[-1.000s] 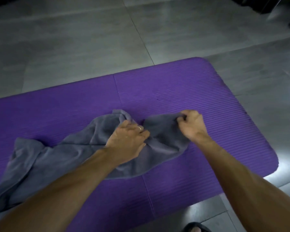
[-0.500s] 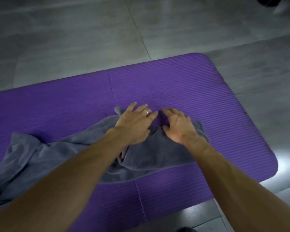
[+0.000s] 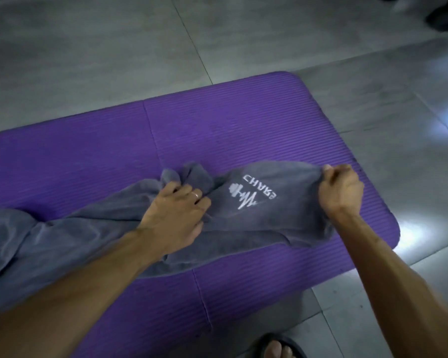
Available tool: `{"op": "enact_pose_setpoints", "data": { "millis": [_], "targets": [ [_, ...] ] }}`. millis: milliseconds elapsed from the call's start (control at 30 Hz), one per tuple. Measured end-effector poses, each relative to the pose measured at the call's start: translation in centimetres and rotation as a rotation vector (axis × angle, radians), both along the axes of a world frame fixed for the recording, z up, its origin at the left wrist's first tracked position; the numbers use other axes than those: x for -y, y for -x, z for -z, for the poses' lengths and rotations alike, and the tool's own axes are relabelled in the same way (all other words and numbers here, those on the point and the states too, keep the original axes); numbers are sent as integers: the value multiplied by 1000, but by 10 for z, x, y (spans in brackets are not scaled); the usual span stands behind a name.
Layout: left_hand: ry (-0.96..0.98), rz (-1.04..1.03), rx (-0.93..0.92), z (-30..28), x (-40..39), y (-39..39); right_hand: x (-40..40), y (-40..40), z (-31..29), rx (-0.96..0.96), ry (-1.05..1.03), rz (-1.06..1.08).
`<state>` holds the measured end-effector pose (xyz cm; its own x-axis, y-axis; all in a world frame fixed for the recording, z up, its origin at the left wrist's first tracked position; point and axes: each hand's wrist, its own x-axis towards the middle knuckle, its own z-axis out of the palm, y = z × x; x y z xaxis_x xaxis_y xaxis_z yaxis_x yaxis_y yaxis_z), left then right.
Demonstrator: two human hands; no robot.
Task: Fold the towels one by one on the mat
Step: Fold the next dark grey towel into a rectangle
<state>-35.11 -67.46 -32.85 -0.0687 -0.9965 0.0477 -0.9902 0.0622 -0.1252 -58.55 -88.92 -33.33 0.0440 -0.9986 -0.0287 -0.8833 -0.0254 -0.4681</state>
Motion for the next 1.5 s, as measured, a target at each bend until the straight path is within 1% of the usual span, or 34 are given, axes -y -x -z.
{"op": "enact_pose_setpoints", "data": {
  "millis": [33, 67, 133, 167, 233, 267, 333, 367, 433, 467, 500, 533, 567, 600, 633, 667, 700, 733, 767, 800, 833, 900, 933, 967, 1000, 1033, 1067, 1133, 1200, 1267, 1333, 1400, 1500],
  "targets": [
    [-10, 21, -28, 0, -1, 6, 5, 13, -1, -52, -43, 47],
    [-11, 10, -69, -2, 0, 11, 5, 23, 0, -133, -92, 39],
    [38, -69, -148, -5, 9, 17, -3, 27, 6, -306, -131, -82],
    [71, -119, -176, -7, 15, 16, -8, 21, 9, -344, -97, -155],
    [72, -230, -199, -10, 29, 10, -14, -6, 13, -304, -13, -279],
    [11, -299, -200, -8, 35, 7, -17, -25, 13, -262, 3, -338],
    [-173, -485, -218, -2, 44, -2, -20, -62, 14, -200, -22, -460],
    [-252, -574, -257, 2, 47, -6, -20, -78, 17, -205, -43, -507],
    [-342, -701, -360, 8, 52, -11, -16, -101, 22, -304, -55, -570],
    [-358, -729, -389, 10, 54, -12, -13, -108, 24, -383, -53, -610],
    [-339, -732, -396, 13, 56, -14, -8, -111, 26, -457, -43, -665],
    [-298, -717, -391, 14, 58, -15, -4, -112, 27, -492, -35, -731],
    [-247, -699, -389, 14, 61, -16, 1, -111, 27, -485, -38, -791],
    [-178, -679, -397, 13, 67, -17, 9, -108, 26, -428, -28, -815],
    [-85, -660, -428, 11, 75, -18, 18, -105, 25, -343, 23, -784],
    [14, -645, -475, 7, 86, -20, 30, -102, 21, -235, 110, -704],
    [115, -635, -527, 1, 99, -21, 45, -97, 14, -115, 228, -604],
    [187, -627, -569, -4, 114, -24, 61, -93, 8, -45, 348, -538],
    [211, -618, -596, -7, 130, -26, 76, -88, 2, -18, 447, -502],
    [188, -602, -606, -8, 145, -29, 90, -83, -2, -41, 477, -526],
    [124, -589, -609, -5, 157, -31, 101, -79, -2, -122, 434, -604],
    [-68, -587, -624, 7, 172, -33, 112, -74, 8, -323, 223, -755],
    [-148, -596, -640, 16, 177, -34, 115, -71, 14, -321, 150, -747],
    [-178, -606, -659, 23, 179, -34, 119, -68, 19, -228, 131, -682],
    [-165, -616, -673, 30, 181, -34, 125, -67, 23, -113, 156, -588],
    [-118, -617, -680, 35, 182, -35, 132, -69, 26, -66, 177, -523],
    [-66, -610, -682, 38, 184, -37, 139, -72, 28, -90, 159, -495],
    [22, -594, -695, 42, 188, -41, 153, -84, 30, -194, 21, -464],
    [54, -604, -718, 43, 193, -45, 167, -98, 35, -178, -84, -359],
    [55, -615, -740, 43, 199, -48, 181, -109, 41, -140, -134, -272],
    [34, -621, -785, 39, 207, -52, 193, -115, 45, -66, -129, -233],
    [19, -636, -813, 33, 217, -55, 208, -120, 38, 6, -70, -191],
    [28, -689, -773, 25, 239, -64, 239, -125, 24, 107, -2, -137]
  ]
}}
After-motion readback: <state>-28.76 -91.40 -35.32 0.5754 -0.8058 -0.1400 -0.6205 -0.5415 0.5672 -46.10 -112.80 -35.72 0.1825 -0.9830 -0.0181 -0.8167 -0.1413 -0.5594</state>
